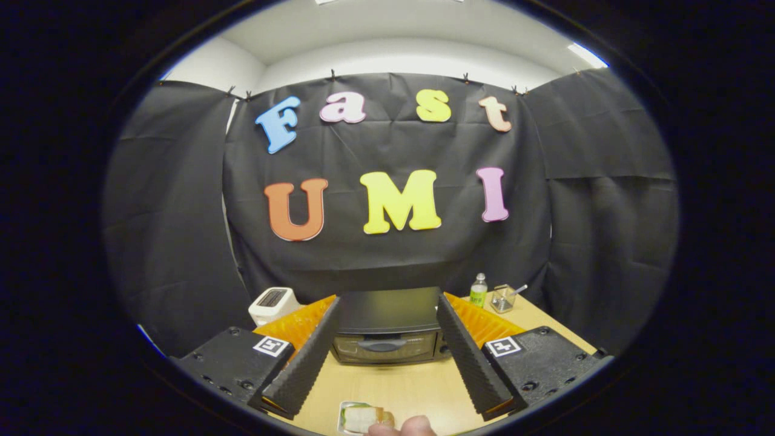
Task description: Open the toaster oven, put the food inside, and close the toaster oven door.
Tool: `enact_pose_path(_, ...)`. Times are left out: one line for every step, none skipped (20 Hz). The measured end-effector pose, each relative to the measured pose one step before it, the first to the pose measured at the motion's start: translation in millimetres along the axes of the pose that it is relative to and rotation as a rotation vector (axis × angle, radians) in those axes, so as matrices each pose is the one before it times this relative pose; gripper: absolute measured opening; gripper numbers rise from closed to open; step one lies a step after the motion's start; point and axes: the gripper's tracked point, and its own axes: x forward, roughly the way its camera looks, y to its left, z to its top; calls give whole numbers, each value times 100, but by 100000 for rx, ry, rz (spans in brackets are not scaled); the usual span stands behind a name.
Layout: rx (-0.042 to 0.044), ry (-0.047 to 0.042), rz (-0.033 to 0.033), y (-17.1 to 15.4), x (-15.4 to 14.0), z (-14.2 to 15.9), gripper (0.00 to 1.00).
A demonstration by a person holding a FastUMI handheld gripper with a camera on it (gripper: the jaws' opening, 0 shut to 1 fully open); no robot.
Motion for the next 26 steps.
enact_pose_path(-17,1683,503,199,684,-844,100)
enact_pose_path(57,1469,618,242,947,-742,100)
enact_pose_path(183,903,623,192,869,-710,100)
enact_pose_path(-86,1651,188,62,911,-784,100)
enact_pose_path(142,1283,306,22,943,-718,100)
enact_pose_path(240,1230,579,158,968,-647,100)
enact_pose_path(-115,1972,308,46,1078,-649,100)
enact_pose_path(-240,1387,298,-43,1107,-666,100)
enact_pose_path(-269,1178,-155,-120,1162,-424,100)
enact_pose_path(-412,1075,-45,-101,1312,-486,100)
enact_pose_path(-351,951,-229,-72,1341,-501,100)
enact_pose_path(-282,1403,-398,-143,1240,-677,100)
enact_pose_path(93,1465,-203,-111,1382,-568,100)
enact_pose_path(223,969,-156,37,1313,-487,100)
enact_pose_path(-218,823,-245,-78,1295,-438,100)
enact_pose_path(-694,838,-381,-113,1177,-604,100)
enact_pose_path(-591,898,77,-80,1238,-652,100)
enact_pose_path(-634,1204,172,-45,1200,-662,100)
enact_pose_path(-365,1439,180,1,1106,-626,100)
enact_pose_path(-620,1305,-101,-185,959,-704,100)
enact_pose_path(-768,1226,-300,-119,968,-612,100)
enact_pose_path(-602,974,-49,-80,797,-553,100)
enact_pose_path(-711,1145,-224,-112,686,-440,100)
enact_pose_path(-520,1150,-766,-116,344,-424,100)
enact_pose_path(-230,-2580,31,-134,925,7,100)
enact_pose_path(-716,1252,658,337,-851,-266,100)
